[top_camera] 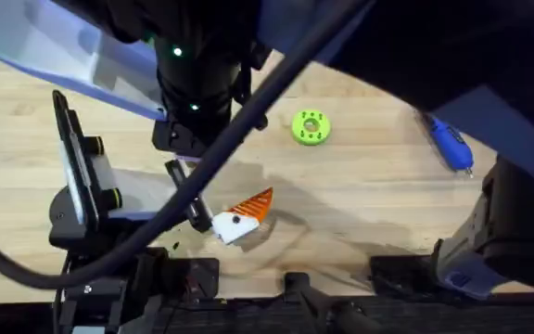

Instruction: Pick up the gripper from the table and insert it into the empty holder that is missing its gripper. Then pick up a screw, insert it into the mounting hole, and use the screwdriver to tighten it. Finally, clean up the table by picking up the vegetable and placing it into the bucket.

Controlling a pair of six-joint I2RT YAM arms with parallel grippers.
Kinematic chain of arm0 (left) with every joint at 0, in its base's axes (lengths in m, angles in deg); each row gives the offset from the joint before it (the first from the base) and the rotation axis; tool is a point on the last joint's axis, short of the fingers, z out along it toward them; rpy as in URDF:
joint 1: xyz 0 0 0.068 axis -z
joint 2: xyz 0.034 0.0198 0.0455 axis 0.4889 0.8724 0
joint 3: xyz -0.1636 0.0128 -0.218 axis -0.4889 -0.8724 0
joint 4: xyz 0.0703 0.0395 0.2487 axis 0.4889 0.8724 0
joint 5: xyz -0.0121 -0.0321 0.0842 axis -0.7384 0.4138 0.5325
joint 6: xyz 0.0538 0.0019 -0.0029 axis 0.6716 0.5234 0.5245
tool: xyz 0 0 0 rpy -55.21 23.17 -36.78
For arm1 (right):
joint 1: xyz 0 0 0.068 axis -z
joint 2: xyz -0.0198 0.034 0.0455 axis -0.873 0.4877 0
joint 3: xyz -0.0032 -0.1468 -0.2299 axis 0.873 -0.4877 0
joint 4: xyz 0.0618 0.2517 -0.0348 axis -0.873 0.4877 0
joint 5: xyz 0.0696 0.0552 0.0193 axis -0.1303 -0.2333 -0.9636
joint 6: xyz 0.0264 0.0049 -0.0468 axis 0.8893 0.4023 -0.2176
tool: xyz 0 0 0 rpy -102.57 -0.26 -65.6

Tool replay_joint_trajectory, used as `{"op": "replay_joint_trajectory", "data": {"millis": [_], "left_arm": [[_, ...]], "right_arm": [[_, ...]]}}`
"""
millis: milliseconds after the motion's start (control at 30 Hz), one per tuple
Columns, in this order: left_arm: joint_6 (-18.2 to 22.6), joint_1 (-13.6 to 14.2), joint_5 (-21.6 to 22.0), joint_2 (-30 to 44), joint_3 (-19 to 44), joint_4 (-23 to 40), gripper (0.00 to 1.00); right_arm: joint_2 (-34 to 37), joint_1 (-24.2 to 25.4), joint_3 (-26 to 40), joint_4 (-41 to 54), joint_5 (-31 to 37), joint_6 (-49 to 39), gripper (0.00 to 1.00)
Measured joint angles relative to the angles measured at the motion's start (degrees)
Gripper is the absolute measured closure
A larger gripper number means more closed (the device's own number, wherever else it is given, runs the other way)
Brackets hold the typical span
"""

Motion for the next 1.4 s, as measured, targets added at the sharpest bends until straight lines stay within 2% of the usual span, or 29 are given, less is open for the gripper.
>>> {"op": "replay_joint_trajectory", "data": {"millis": [1400], "left_arm": [[-0.04, 0.01, -0.02, -0.02, 0.0, 0.02, 0.015]], "right_arm": [[1.62, 0.0, 0.0, -0.04, 0.68, 0.02, 0.996]]}}
